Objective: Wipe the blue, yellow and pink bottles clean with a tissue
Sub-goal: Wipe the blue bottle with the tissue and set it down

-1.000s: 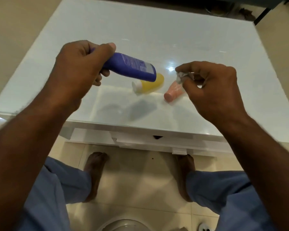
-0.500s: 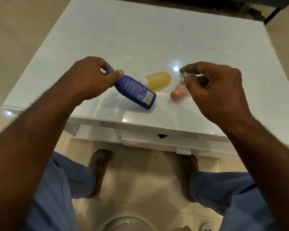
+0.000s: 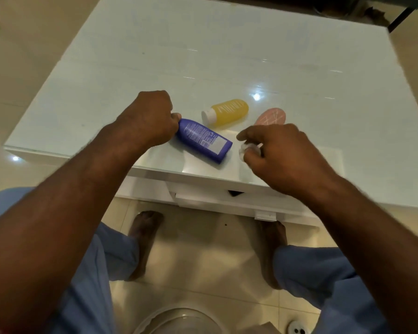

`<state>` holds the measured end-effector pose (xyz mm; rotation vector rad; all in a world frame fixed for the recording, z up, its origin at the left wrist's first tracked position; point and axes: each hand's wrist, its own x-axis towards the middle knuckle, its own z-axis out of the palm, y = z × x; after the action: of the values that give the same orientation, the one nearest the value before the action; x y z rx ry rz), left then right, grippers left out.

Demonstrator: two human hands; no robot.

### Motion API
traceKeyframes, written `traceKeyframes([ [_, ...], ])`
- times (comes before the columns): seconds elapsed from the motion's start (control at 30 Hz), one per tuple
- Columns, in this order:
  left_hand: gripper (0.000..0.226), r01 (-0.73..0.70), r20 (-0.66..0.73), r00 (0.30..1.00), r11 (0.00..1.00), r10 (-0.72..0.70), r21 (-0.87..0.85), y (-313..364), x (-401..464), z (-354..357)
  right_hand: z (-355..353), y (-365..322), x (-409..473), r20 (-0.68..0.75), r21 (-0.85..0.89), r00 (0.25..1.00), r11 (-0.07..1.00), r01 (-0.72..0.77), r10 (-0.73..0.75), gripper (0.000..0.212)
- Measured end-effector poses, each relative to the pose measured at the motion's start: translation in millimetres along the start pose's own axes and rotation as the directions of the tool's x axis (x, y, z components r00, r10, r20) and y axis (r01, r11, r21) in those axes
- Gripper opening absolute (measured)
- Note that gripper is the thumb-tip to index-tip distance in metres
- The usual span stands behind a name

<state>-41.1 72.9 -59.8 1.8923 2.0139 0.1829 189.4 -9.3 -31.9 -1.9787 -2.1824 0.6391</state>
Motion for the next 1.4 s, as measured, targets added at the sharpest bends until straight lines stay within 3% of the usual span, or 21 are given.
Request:
traceKeyframes([
  [0.13, 0.041, -0.018, -0.025, 1.0, 1.0, 0.017, -0.014, 4, -3, 1, 5, -6, 1, 0.157, -0.158, 0.986, 0.987, -0.024, 0.049, 0.043],
  [0.27, 0.047, -0.041, -0.06, 0.997, 0.999, 0.039, -0.031, 6, -5, 1, 5, -8, 2, 0.191, -0.201, 0.98, 0.979, -0.026, 0.065, 0.043],
  [0.53, 0.048, -0.098, 0.03, 0.995, 0.994, 0.099, -0.042, 15, -12, 9, 14, -11, 6, 0.251, -0.251, 0.965, 0.968, -0.005, 0.07, 0.048],
  [0.63, 0.044, -0.113, 0.049, 0.992, 0.993, 0.114, -0.032, 17, -13, 11, 20, -9, 9, 0.244, -0.24, 0.968, 0.971, -0.006, 0.066, 0.044],
  [0.8, 0.042, -0.156, 0.071, 0.985, 0.987, 0.158, -0.044, 21, -15, 14, 23, -11, 10, 0.282, -0.16, 0.959, 0.987, 0.035, 0.012, 0.062],
  [1.4, 0.059, -0.187, 0.116, 0.975, 0.982, 0.19, -0.037, 33, -18, 21, 23, -12, 5, 0.331, -0.145, 0.943, 0.985, 0.094, -0.041, 0.069],
])
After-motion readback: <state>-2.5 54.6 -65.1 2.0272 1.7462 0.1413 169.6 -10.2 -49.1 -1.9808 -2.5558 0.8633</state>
